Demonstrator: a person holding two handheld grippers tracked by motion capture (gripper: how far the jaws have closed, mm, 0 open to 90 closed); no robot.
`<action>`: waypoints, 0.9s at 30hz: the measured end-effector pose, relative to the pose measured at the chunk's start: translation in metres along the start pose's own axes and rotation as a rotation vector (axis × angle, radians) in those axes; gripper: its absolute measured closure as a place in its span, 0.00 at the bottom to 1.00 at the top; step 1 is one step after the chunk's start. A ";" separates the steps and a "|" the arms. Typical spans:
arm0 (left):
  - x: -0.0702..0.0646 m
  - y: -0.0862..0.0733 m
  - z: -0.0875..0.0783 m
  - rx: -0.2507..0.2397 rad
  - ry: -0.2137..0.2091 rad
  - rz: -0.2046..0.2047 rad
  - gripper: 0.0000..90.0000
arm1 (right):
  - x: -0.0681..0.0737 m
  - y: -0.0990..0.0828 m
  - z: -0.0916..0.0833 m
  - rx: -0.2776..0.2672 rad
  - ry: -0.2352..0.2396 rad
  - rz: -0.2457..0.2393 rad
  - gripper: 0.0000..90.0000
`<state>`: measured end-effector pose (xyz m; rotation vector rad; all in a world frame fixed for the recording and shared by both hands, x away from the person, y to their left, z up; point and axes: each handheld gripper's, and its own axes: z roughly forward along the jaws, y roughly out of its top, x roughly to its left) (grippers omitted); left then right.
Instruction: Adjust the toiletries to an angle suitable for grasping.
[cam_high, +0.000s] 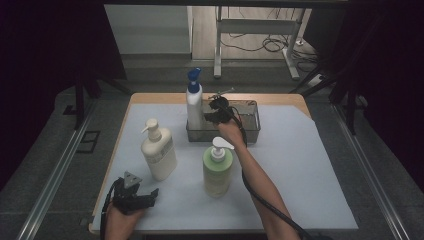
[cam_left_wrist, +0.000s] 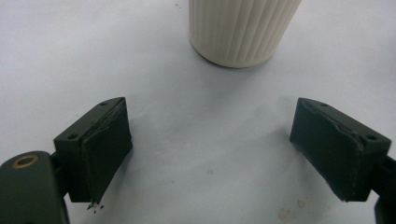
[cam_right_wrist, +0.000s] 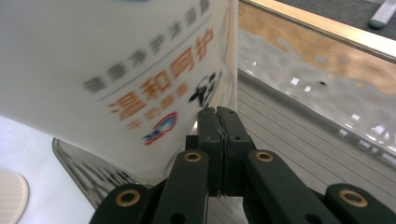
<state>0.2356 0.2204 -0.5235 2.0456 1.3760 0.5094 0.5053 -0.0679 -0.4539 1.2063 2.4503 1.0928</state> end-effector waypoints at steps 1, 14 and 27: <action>0.000 0.000 0.000 0.000 0.000 0.000 0.13 | 0.000 0.001 0.002 0.004 0.002 0.003 1.00; 0.000 0.000 0.000 0.000 0.001 0.000 0.13 | 0.002 -0.004 0.002 0.029 0.017 -0.015 1.00; 0.000 0.000 0.000 0.000 0.001 0.000 0.13 | 0.002 -0.009 -0.009 -0.008 0.028 -0.018 0.91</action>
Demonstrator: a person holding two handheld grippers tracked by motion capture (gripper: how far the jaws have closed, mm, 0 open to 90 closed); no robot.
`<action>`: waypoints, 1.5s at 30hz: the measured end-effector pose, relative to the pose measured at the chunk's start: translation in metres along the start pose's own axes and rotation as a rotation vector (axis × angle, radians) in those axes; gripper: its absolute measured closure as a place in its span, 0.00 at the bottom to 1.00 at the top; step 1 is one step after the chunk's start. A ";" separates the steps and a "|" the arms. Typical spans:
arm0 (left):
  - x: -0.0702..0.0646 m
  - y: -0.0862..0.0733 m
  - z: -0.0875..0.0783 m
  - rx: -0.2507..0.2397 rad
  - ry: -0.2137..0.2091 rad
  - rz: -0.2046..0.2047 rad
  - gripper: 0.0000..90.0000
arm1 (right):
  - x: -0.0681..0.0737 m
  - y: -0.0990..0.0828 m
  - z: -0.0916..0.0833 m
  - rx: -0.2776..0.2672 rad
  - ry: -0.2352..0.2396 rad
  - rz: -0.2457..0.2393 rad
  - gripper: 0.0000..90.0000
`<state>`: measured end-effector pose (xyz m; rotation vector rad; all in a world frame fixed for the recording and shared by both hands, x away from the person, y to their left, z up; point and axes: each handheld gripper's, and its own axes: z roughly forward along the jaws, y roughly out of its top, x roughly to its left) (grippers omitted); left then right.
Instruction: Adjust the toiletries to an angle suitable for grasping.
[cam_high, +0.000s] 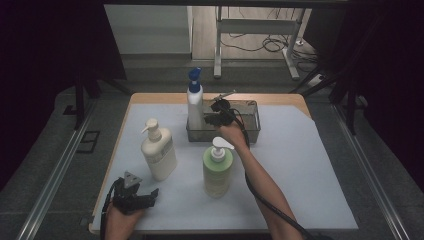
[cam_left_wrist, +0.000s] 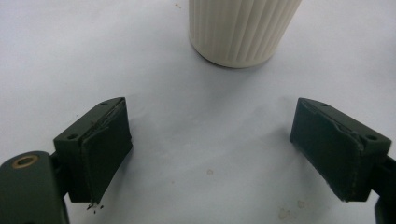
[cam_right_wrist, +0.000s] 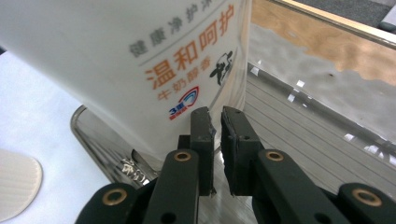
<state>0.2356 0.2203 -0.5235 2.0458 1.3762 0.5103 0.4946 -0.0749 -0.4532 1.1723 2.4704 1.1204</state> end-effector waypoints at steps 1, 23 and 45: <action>0.000 0.000 0.000 0.000 0.001 0.001 0.13 | 0.000 0.000 -0.001 -0.001 0.003 0.001 0.90; 0.000 0.000 0.000 -0.001 0.001 0.000 0.13 | 0.002 -0.016 -0.048 -0.061 -0.007 -0.072 0.50; 0.000 0.000 0.000 -0.001 0.001 -0.001 0.13 | 0.016 -0.047 -0.111 -0.092 0.020 -0.172 0.26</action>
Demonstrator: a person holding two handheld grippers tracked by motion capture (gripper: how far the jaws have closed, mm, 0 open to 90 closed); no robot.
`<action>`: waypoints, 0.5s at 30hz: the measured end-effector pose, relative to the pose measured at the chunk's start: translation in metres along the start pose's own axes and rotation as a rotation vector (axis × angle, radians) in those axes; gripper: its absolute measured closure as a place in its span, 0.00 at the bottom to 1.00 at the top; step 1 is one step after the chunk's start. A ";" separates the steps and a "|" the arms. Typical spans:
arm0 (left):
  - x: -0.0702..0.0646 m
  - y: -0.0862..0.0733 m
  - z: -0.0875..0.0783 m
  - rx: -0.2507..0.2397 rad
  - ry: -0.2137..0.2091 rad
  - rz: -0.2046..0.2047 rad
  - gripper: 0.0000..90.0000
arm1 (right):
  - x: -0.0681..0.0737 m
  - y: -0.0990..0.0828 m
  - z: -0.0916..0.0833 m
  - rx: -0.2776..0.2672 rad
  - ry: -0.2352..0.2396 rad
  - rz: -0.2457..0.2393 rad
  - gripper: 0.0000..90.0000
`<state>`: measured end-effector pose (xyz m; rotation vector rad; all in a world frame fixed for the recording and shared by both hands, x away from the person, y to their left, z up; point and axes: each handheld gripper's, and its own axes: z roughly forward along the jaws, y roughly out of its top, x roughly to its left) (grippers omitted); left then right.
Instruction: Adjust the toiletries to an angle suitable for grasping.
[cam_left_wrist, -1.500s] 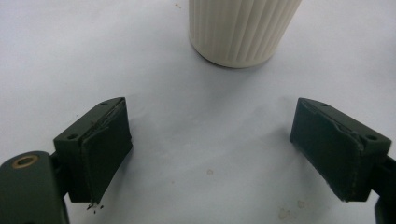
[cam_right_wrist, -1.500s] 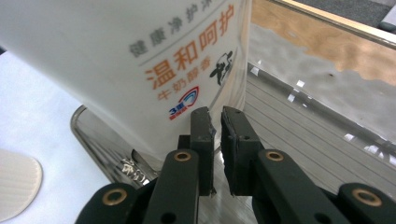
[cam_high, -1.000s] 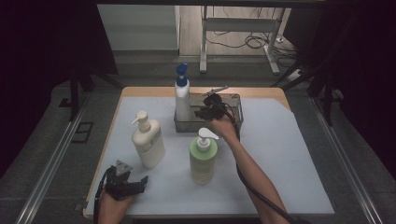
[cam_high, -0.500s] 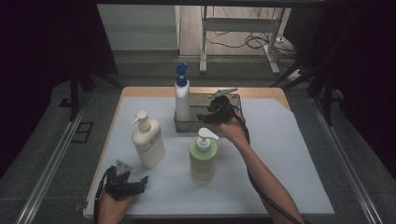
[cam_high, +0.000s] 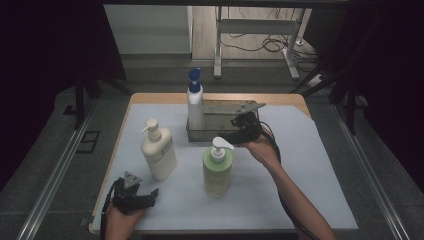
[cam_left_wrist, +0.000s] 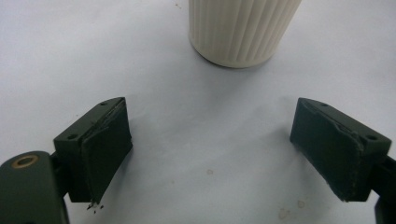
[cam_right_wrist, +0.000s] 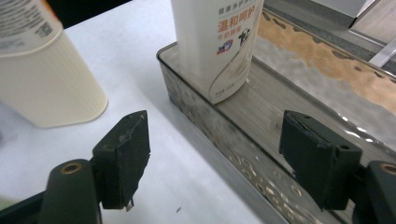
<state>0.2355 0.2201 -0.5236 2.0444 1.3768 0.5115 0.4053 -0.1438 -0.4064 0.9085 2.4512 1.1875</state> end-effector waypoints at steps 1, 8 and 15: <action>0.000 0.000 0.000 0.000 0.000 0.001 0.13 | 0.000 -0.002 -0.003 -0.004 -0.003 -0.003 0.26; 0.000 0.000 0.000 0.000 0.001 0.001 0.13 | 0.004 -0.013 -0.020 -0.002 -0.010 -0.029 0.19; 0.000 0.000 0.000 0.000 0.001 0.000 0.13 | 0.005 -0.029 -0.035 0.004 -0.015 -0.036 0.16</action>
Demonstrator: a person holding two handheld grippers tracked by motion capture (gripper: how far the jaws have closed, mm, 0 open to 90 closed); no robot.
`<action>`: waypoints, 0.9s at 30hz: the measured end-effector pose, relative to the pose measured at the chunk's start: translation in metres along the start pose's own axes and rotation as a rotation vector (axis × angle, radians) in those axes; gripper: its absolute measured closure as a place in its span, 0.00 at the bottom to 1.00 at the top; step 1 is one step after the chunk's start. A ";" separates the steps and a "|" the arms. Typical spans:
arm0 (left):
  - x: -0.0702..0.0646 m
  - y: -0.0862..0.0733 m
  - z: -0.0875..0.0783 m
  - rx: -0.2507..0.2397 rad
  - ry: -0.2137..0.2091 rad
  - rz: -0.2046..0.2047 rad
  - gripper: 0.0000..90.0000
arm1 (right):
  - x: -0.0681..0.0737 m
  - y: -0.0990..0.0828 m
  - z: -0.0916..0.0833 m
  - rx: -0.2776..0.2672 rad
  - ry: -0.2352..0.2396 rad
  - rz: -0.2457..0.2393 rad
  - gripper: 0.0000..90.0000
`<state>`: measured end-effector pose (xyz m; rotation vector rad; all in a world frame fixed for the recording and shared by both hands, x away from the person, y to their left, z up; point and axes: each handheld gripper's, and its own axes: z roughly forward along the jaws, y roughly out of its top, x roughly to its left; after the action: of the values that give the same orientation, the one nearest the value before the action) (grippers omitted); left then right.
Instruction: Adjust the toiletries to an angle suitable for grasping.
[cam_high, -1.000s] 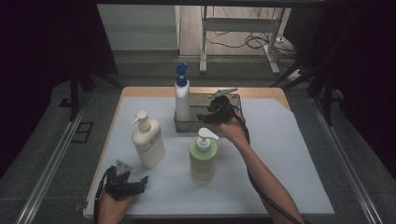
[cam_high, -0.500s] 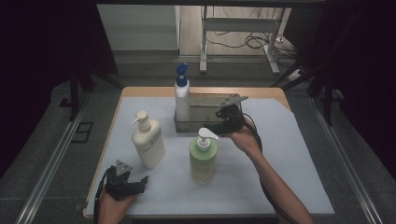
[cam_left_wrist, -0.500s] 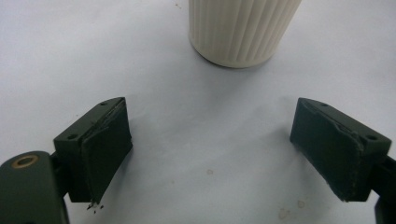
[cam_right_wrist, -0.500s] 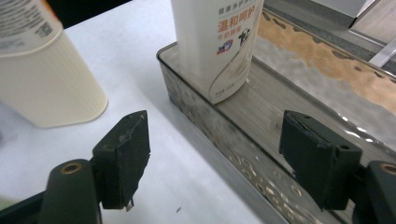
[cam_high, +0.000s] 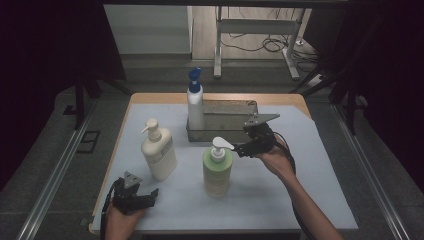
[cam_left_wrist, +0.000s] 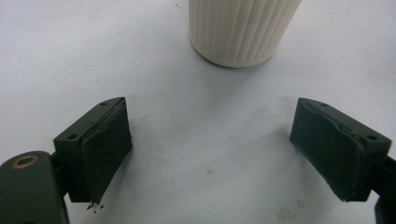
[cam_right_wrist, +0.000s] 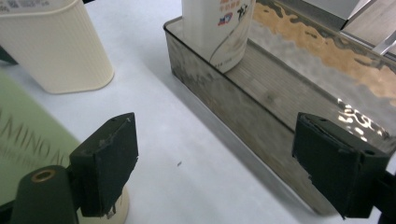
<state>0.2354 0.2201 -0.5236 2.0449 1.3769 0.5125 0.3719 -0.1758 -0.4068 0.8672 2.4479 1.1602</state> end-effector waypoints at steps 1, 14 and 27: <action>0.000 0.000 0.000 0.000 0.000 0.000 0.13 | 0.000 -0.002 -0.002 0.004 0.000 0.001 0.16; 0.000 0.000 0.000 0.000 0.000 0.000 0.13 | 0.000 -0.032 -0.023 0.008 0.002 0.008 0.15; 0.000 0.000 0.000 0.000 0.000 0.001 0.13 | 0.011 -0.063 -0.041 0.003 0.047 0.027 0.15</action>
<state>0.2353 0.2201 -0.5236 2.0456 1.3767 0.5132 0.3183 -0.2243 -0.4301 0.8861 2.4830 1.1996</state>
